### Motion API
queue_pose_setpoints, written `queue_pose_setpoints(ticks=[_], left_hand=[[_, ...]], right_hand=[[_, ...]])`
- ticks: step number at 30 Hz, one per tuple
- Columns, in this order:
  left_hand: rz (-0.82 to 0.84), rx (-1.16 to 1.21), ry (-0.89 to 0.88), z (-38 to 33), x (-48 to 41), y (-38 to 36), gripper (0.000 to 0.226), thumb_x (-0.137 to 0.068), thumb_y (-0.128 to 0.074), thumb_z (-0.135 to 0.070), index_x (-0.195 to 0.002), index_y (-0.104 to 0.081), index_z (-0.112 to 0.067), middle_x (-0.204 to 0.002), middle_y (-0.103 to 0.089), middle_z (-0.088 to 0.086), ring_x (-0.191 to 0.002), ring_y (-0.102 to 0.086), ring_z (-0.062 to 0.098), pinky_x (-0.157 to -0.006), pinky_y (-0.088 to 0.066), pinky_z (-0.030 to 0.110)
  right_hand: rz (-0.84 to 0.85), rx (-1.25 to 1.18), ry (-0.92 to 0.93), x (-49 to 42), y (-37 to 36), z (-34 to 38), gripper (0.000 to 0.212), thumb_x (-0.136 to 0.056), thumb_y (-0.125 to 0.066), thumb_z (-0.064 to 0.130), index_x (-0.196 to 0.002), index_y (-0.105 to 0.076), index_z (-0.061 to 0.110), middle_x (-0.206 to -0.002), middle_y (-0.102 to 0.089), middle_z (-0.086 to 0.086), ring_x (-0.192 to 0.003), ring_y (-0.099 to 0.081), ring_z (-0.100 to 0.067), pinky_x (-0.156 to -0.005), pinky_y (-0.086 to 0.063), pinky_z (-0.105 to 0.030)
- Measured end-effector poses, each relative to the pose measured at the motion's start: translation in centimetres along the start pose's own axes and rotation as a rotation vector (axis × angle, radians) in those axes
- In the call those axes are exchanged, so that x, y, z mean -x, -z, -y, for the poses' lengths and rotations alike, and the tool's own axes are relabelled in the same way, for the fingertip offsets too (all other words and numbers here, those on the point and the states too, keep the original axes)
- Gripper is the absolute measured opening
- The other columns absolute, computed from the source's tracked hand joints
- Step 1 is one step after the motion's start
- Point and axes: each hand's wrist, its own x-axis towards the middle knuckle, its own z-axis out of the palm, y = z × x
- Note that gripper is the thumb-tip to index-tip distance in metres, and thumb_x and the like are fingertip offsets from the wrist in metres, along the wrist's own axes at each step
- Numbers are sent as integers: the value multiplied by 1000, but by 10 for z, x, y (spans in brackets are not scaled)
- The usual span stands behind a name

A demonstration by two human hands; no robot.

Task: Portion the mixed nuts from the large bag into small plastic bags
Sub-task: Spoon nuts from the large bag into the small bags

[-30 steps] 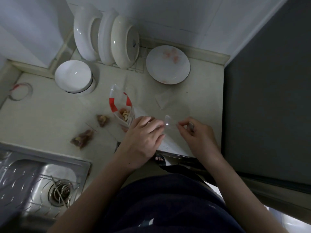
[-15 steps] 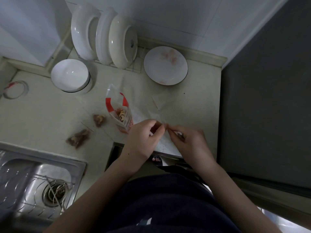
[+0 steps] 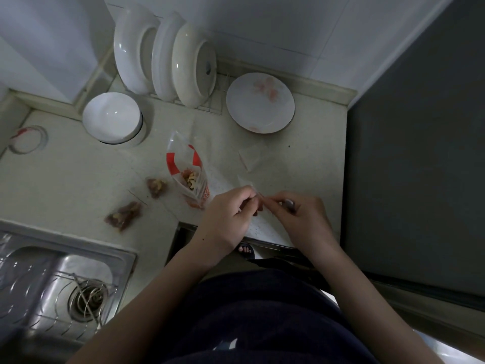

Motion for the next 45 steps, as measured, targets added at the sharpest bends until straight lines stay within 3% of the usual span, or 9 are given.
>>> queue_pose_setpoints(ticks=[8,19,25,30,33,35,37,41,45], left_hand=[[23,-20,17,-4,1,1,23,-92,-54,-18,-70,-58,-12,-62,-57,2,-58,-53,21,-59,-45,47],[-51,-92,59,4,3,2,32,-80,-52,-32,-57,-43,-12,-49,-44,3,-45,-36,9,-46,-29,26],[-33,-76,-19,4,-1,2,34,-83,-48,-36,-59,-47,-12,-53,-44,-2,-50,-42,13,-50,-35,32],[-63,-321,-69,4,-2,1,27,-80,-55,-29,-61,-51,-10,-60,-52,1,-55,-50,19,-55,-45,44],[-50,-217,-137,8,-4,-1,19,-84,-67,-32,-85,-62,-14,-87,-59,-5,-78,-56,11,-72,-50,34],[-11,-133,-165,11,-6,-1,57,-76,-75,-43,-121,-56,-13,-119,-52,-3,-106,-52,7,-92,-44,18],[32,-146,-197,13,-7,-2,89,-70,-76,-52,-141,-41,-12,-139,-40,0,-128,-41,10,-108,-33,17],[-17,-262,-286,8,-6,-2,80,-71,-75,-50,-137,-47,-15,-132,-53,1,-124,-46,16,-106,-41,38],[-45,-236,-302,4,0,1,60,-78,-71,-42,-128,-56,-14,-117,-62,-4,-111,-55,10,-97,-45,37]], right_hand=[[-69,90,12,2,-6,3,22,-82,-68,11,-61,-60,12,-41,-35,9,-42,-30,-5,-47,-27,-21],[-138,92,-37,-7,-4,-2,23,-81,-73,16,-62,-60,19,-42,-40,11,-42,-33,-6,-44,-25,-14],[-17,210,14,-11,-3,3,9,-81,-73,23,-74,-70,18,-40,-40,9,-43,-41,-4,-45,-28,-13],[-145,230,-123,-14,0,-6,19,-81,-69,18,-64,-62,13,-41,-36,7,-41,-37,-6,-45,-29,-20],[-138,107,-190,-14,4,-6,24,-80,-70,21,-59,-59,21,-41,-41,9,-39,-37,-5,-44,-34,-23],[-116,16,-210,-13,5,-4,27,-79,-70,20,-55,-57,23,-41,-41,9,-38,-39,-8,-44,-36,-24],[-89,-46,-226,-12,4,-2,28,-78,-71,19,-54,-57,21,-40,-41,11,-36,-41,-9,-43,-38,-26],[-43,-146,-234,-12,0,2,27,-77,-72,20,-53,-60,23,-42,-44,13,-41,-43,-4,-44,-38,-20],[-44,-204,-252,-15,2,2,29,-76,-73,15,-50,-62,23,-44,-44,8,-44,-42,-5,-50,-36,-23]])
